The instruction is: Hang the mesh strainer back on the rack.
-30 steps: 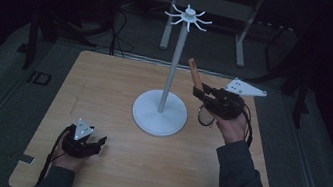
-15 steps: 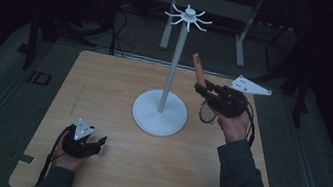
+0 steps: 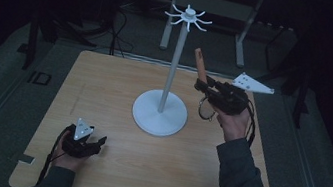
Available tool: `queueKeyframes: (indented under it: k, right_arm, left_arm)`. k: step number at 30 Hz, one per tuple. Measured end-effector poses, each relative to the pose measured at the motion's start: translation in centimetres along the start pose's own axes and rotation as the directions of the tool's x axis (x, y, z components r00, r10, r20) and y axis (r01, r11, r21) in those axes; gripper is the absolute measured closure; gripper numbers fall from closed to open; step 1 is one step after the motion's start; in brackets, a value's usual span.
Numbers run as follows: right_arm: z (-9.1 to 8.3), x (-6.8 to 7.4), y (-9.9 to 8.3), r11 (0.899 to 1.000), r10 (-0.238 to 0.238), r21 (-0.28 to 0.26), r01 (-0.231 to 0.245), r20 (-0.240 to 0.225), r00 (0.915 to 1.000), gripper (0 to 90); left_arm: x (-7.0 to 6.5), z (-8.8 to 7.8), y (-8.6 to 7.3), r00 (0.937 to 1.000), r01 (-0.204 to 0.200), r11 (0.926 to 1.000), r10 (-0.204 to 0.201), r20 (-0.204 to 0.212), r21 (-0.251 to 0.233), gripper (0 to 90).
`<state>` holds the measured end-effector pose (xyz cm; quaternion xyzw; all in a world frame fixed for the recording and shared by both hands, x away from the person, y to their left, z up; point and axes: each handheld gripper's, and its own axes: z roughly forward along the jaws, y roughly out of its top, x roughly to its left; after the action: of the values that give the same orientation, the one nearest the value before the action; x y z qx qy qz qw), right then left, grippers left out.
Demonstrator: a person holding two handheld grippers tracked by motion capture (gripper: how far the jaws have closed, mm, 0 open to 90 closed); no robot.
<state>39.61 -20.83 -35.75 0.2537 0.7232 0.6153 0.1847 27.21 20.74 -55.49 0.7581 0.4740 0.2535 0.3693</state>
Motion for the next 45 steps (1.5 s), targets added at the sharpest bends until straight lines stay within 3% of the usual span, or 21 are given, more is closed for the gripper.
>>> queueKeyframes:
  k: [28,45]
  right_arm:
    - [-0.3,-0.4,1.2,0.996,0.041,-0.083,-0.041,-0.009,0.9991,68.3]
    - [-0.6,-0.4,2.1,0.996,0.026,-0.088,-0.026,0.002,0.9997,68.3]
  left_arm:
    - [0.0,0.1,0.0,1.0,-0.004,1.0,0.004,0.001,0.006,37.6]
    - [0.0,0.1,0.0,1.0,-0.006,1.0,0.006,0.002,0.005,37.6]
